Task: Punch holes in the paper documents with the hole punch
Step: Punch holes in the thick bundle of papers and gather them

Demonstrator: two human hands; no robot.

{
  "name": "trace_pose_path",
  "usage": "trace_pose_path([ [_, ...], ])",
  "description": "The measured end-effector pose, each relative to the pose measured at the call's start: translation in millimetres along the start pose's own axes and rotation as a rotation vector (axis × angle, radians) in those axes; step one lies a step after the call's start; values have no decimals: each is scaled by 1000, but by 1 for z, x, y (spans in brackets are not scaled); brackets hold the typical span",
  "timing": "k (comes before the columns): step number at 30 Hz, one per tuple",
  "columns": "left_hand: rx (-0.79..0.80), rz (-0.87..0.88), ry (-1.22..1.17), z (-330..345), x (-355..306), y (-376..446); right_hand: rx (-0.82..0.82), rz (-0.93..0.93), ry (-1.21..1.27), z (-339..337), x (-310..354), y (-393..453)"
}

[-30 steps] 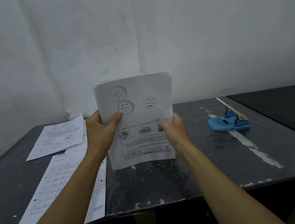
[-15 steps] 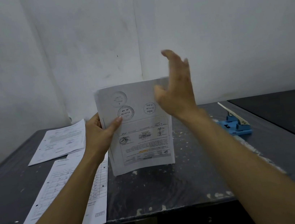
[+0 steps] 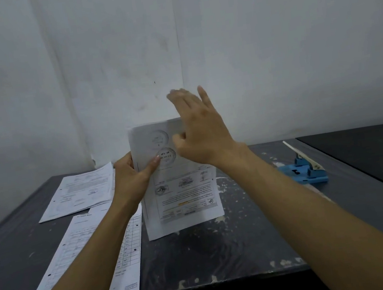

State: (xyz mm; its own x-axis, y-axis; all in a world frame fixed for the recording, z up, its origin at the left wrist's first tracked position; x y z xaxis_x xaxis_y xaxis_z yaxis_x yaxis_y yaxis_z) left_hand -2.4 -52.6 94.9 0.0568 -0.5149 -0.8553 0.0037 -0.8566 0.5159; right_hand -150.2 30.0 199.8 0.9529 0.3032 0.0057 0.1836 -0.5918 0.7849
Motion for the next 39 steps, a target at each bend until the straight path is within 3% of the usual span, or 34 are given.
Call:
trace_pose_path([
  [3,-4,-10,-7,-1,2,-1,109,34,8,13,-8,-6],
  [5,-17,-7,-17,-3,-1,-1,-95,121,109,2,-25,-15],
  [7,-53,-4,-39,-8,-6,-2,-253,357,339,-2,-51,-33],
  [10,-83,10,-59,-13,-16,-2,-128,743,829,33,-82,-67],
  [12,-95,29,-67,-15,-24,-1,14,809,1089,58,-83,-79],
  [14,-134,39,-81,-16,-29,1,48,800,1048,67,-78,-84],
  [19,-331,68,-43,-16,-45,4,-276,772,920,54,-60,-70],
  [23,-365,97,17,-15,-44,5,-304,813,932,62,-58,-73],
  [28,-261,-44,58,-6,14,-27,-129,901,952,108,-57,-123],
  [35,-258,73,234,-49,-17,10,48,888,1087,107,-32,-79],
  [39,-260,-60,324,-101,4,14,219,1023,1184,135,0,-70],
])
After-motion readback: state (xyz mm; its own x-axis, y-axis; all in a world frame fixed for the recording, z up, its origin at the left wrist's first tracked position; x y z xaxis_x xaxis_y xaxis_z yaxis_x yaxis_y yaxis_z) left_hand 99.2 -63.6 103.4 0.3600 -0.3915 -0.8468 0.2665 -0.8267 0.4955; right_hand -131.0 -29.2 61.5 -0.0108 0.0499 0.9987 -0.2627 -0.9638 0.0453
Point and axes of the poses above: each hand's wrist, its own y-axis towards the middle knuckle, its own z-axis out of the palm, x = y × z, the point moved 8 cm from there along y, towards the middle knuckle, and after that the axes turned 4 degrees about -x, right-handed, at the moved point
